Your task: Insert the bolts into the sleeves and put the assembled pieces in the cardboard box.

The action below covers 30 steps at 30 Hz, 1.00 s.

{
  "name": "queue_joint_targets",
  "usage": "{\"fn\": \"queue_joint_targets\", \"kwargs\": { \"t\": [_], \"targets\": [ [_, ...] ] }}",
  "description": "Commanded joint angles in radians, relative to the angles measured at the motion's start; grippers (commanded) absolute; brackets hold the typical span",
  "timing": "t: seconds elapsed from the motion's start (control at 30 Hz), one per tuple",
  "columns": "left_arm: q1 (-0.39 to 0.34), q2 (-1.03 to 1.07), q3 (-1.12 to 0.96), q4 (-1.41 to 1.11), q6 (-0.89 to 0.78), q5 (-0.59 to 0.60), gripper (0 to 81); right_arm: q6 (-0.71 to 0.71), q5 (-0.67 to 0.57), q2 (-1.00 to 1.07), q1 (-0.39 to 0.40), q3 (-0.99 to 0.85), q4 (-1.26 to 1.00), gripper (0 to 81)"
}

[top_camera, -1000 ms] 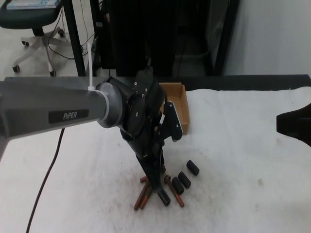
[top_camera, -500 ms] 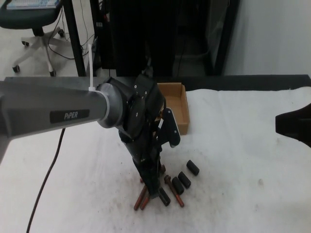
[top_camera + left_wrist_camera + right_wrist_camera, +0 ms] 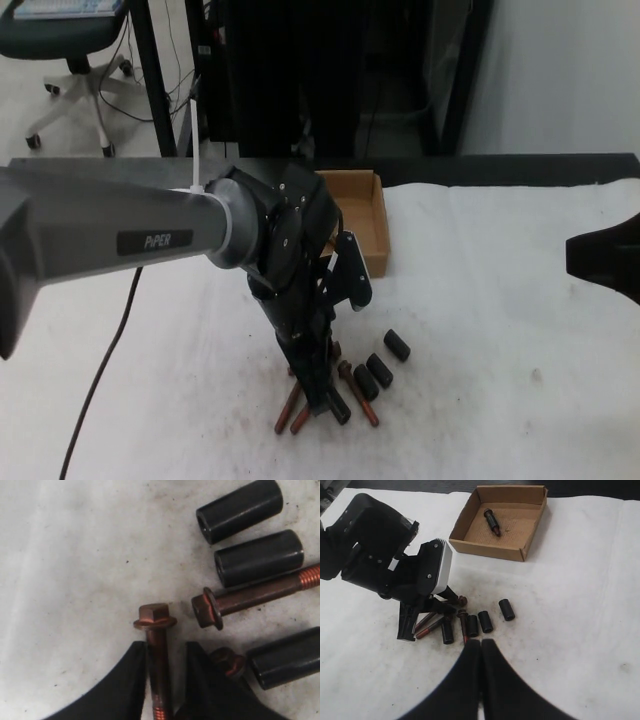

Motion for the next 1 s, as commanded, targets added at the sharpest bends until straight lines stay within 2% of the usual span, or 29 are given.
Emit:
{"fn": "queue_joint_targets", "kwargs": {
  "t": [0.0, 0.6, 0.67, 0.8, 0.97],
  "targets": [
    [-0.003, 0.014, -0.006, -0.024, 0.001, 0.007, 24.9, -0.003, -0.011, -0.009, -0.003, 0.0, 0.0, 0.4],
    [-0.006, 0.038, -0.006, -0.03, 0.001, 0.038, 24.7, -0.005, -0.01, -0.009, -0.003, 0.0, 0.0, 0.4],
    [-0.009, 0.038, -0.006, -0.03, 0.001, 0.038, 21.2, -0.019, -0.01, -0.009, -0.003, 0.0, 0.0, 0.4],
    [-0.021, 0.038, -0.006, -0.03, 0.001, 0.038, 0.9, -0.023, -0.01, -0.009, -0.003, 0.0, 0.0, 0.4],
    [-0.04, 0.035, -0.019, -0.03, 0.001, 0.017, 0.0, -0.023, -0.01, -0.009, -0.003, 0.0, 0.0, 0.4]
  ]
}}
